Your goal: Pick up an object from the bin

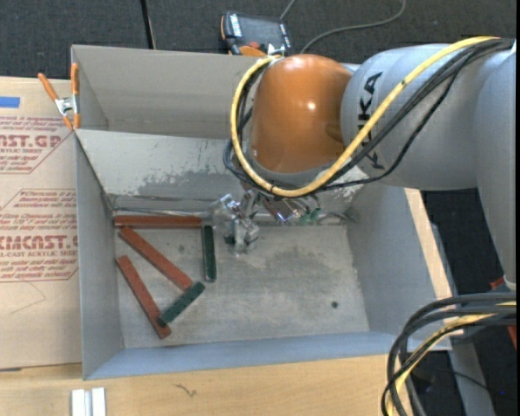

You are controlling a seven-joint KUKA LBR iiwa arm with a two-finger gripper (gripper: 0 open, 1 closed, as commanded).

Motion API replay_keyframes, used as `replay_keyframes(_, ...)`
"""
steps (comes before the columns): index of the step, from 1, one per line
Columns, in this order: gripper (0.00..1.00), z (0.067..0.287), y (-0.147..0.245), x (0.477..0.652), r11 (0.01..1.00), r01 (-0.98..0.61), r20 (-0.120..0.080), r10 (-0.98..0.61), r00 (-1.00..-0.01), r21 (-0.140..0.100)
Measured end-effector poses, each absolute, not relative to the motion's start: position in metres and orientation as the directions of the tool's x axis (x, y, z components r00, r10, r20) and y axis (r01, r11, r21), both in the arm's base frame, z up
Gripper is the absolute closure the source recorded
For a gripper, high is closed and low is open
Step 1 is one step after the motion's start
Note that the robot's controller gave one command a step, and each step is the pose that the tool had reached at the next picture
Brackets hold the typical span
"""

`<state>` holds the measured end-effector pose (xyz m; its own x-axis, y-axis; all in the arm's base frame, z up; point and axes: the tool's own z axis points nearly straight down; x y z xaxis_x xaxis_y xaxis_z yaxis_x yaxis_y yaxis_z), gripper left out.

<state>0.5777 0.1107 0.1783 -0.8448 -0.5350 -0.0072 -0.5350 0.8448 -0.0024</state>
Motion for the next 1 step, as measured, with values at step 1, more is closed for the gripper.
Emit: replay_keyframes(1,1.0,0.1809,0.1116,0.578,0.845,-0.535,-0.003,-0.535,-0.845,0.0)
